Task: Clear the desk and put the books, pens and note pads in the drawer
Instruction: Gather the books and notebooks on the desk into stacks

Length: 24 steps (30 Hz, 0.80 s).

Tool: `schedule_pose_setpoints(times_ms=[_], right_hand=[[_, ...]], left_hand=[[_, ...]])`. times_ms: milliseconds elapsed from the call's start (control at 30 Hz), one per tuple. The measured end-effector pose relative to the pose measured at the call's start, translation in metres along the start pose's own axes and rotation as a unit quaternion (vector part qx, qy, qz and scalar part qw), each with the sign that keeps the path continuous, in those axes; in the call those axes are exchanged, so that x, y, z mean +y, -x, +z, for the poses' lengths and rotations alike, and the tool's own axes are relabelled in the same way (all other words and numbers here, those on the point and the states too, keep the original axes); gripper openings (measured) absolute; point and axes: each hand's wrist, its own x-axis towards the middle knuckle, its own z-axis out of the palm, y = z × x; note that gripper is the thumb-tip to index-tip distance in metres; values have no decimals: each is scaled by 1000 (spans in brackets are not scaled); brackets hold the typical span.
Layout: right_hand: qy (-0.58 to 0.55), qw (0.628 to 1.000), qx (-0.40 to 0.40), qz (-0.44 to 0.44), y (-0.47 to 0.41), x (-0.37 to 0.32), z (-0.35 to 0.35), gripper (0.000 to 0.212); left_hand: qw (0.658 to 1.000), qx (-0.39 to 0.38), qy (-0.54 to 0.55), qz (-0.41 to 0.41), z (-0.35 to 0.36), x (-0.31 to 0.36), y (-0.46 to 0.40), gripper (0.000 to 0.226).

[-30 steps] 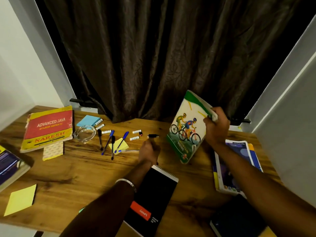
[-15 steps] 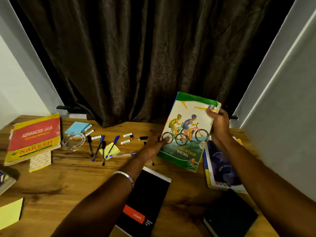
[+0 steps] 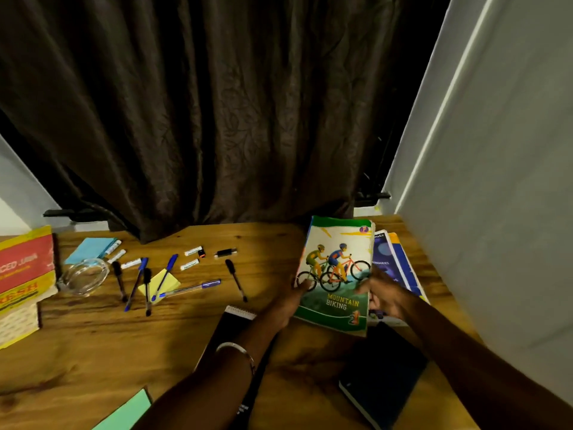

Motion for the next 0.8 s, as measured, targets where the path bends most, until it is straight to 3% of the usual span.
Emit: schedule_pose_setpoints(times_ms=[167,267,400,567,800], right_hand=[[-13,996,88,-29,-4,5,-43,35],[-11,987,132,-89,-12,6,-64,30],[10,979,167,-121,-36,15,-83,34],[16,979,163,-123,-46,23,-89,36],[96,968,197,-120,-39,27,-80,36]], left_hand=[[1000,-15,-23,-8,52,18,0,60],[999,-36,-13,-32,75,29,-3,43],[996,-75,13,-47,92,32,-10,38],[997,-52,-18,-44,99,26,-17,38],[990,-5,-140,-5,106,3,-25,30]])
